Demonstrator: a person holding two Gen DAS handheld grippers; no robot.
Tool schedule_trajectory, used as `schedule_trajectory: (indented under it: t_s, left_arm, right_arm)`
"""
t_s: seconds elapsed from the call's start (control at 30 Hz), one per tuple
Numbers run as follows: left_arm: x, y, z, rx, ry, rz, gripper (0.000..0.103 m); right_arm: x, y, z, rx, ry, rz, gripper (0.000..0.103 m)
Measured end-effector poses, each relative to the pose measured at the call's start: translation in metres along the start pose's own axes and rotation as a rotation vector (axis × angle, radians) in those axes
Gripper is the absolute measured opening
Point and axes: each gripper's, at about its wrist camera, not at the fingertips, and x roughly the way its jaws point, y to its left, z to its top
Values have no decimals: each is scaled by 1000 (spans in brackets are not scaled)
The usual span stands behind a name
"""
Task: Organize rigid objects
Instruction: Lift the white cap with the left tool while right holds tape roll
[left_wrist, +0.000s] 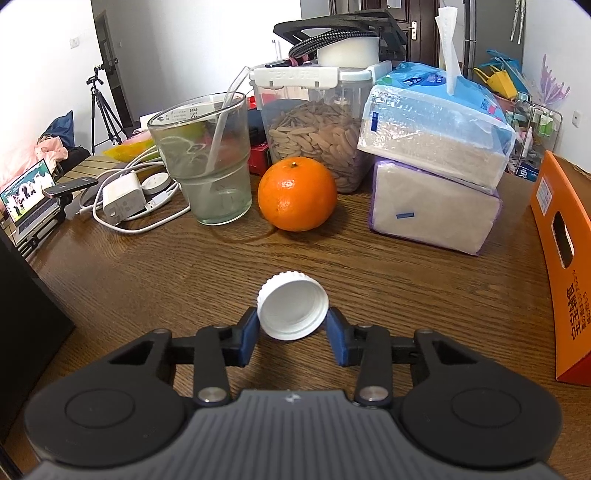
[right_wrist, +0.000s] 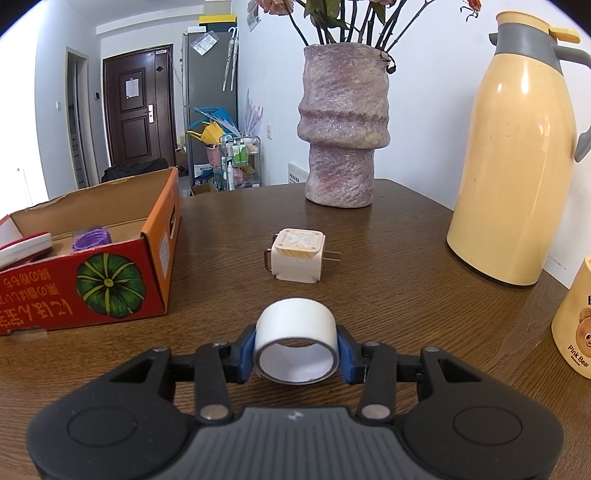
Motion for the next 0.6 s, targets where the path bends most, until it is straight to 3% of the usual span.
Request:
schedule_trajectory:
  t_s: [0.33,0.6]
  left_arm:
    - [-26,-8,-6,34,-88,-6,40]
    - [-48,-17,-18,50,-112,-28,40]
  right_arm:
    - [-6,0,0,0,-22,9,43]
    - [-18,2,-2,7,-46,26,43]
